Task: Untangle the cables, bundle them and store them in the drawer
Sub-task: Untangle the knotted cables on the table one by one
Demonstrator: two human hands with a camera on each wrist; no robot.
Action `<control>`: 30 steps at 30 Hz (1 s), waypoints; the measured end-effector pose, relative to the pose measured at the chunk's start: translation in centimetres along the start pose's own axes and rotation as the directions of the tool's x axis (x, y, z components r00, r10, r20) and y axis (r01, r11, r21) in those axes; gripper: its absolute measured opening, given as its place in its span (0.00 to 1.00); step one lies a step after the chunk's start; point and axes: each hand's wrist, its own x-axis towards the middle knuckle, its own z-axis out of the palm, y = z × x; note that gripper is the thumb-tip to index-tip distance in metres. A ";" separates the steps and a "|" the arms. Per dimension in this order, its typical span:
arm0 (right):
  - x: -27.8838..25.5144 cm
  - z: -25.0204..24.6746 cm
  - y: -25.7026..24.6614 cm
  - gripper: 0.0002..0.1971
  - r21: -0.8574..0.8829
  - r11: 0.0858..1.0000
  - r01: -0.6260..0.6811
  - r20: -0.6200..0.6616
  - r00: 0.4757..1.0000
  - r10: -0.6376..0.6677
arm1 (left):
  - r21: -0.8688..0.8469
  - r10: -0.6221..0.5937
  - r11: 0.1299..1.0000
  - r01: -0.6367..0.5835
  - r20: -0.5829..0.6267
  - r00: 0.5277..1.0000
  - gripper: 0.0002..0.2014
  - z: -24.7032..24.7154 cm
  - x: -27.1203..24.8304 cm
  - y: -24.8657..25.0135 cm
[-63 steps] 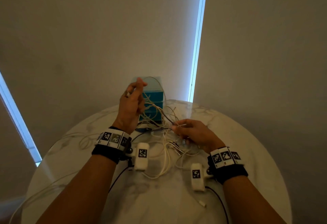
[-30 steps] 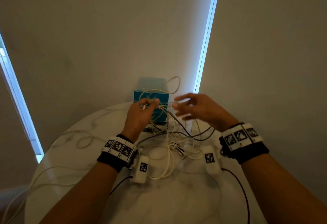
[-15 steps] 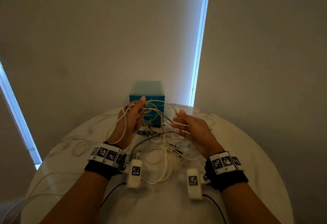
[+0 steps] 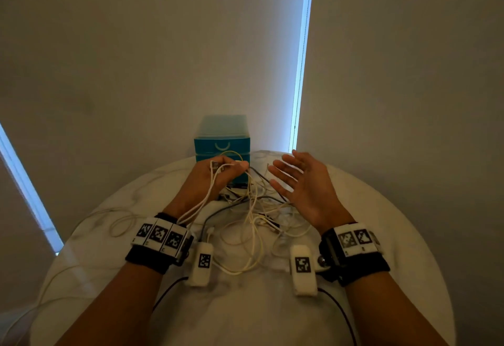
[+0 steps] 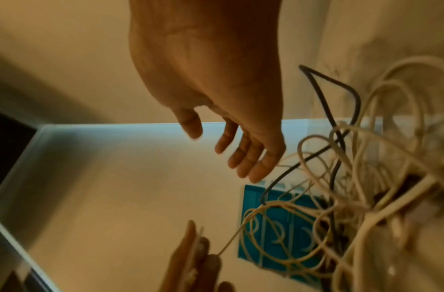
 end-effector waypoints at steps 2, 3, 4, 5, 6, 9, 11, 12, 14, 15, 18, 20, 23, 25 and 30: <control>-0.2 -0.1 0.5 0.09 -0.335 0.942 0.016 0.043 0.999 -0.001 | -0.019 -0.010 1.000 0.010 -0.029 1.000 0.15 -0.2 0.2 -0.2; -0.4 -0.3 0.9 0.10 -0.494 0.869 0.024 0.102 0.994 0.030 | -0.049 -0.018 0.999 0.016 -0.044 0.999 0.17 -0.3 0.3 -0.3; -0.7 -0.4 1.1 0.11 -0.616 0.787 0.036 0.173 0.981 0.090 | -0.090 -0.031 0.996 0.025 -0.067 0.997 0.18 -0.4 0.5 -0.4; -1.0 -0.5 1.4 0.11 -0.685 0.727 0.053 0.245 0.956 0.162 | -0.126 -0.043 0.992 0.031 -0.094 0.995 0.19 -0.5 0.6 -0.5; -1.2 -0.6 1.5 0.10 -0.705 0.706 0.065 0.310 0.924 0.224 | -0.151 -0.046 0.988 0.028 -0.121 0.992 0.20 -0.6 0.6 -0.7; -1.7 -0.7 1.7 0.10 -0.640 0.763 0.092 0.515 0.788 0.338 | -0.194 -0.050 0.981 0.013 -0.187 0.981 0.21 -0.7 0.7 -1.3; -1.9 -0.6 1.7 0.10 -0.557 0.824 0.103 0.648 0.674 0.354 | -0.228 -0.079 0.973 0.028 -0.219 0.973 0.20 -0.9 0.8 -1.7; -2.0 -0.6 1.6 0.10 -0.509 0.854 0.109 0.698 0.633 0.335 | -0.250 -0.100 0.967 0.040 -0.231 0.968 0.21 -1.0 0.9 -2.0; -2.1 -0.4 0.9 0.09 -0.357 0.928 0.111 0.738 0.643 0.207 | -0.285 -0.149 0.956 0.070 -0.267 0.952 0.20 -1.2 1.2 -2.7; -2.2 -0.2 0.5 0.09 -0.235 0.968 0.088 0.707 0.699 0.108 | -0.292 -0.173 0.953 0.084 -0.292 0.941 0.20 -1.3 1.3 -2.9; -1.7 -0.1 -0.5 0.13 0.053 0.992 0.114 0.390 0.912 -0.125 | -0.268 -0.227 0.952 0.144 -0.308 0.924 0.19 -1.5 1.7 -3.2; -0.6 -0.3 -0.1 0.16 -0.110 0.967 0.230 0.186 0.961 -0.207 | -0.255 -0.204 0.955 0.153 -0.188 0.961 0.22 -1.3 1.0 -2.0; 1.0 -0.4 2.0 0.20 -0.364 0.897 0.251 0.132 0.967 -0.217 | -0.183 -0.103 0.975 0.125 0.129 0.986 0.17 -0.3 -0.5 1.1; 1.5 -0.2 3.6 0.23 -0.499 0.822 0.274 0.171 0.961 -0.216 | -0.082 -0.025 0.995 0.050 0.281 0.959 0.15 0.9 -1.3 3.2; 1.8 0.7 5.6 0.23 -0.689 0.563 0.457 0.345 0.889 -0.300 | -0.107 0.117 0.992 -0.071 0.526 0.843 0.10 3.0 -2.5 4.4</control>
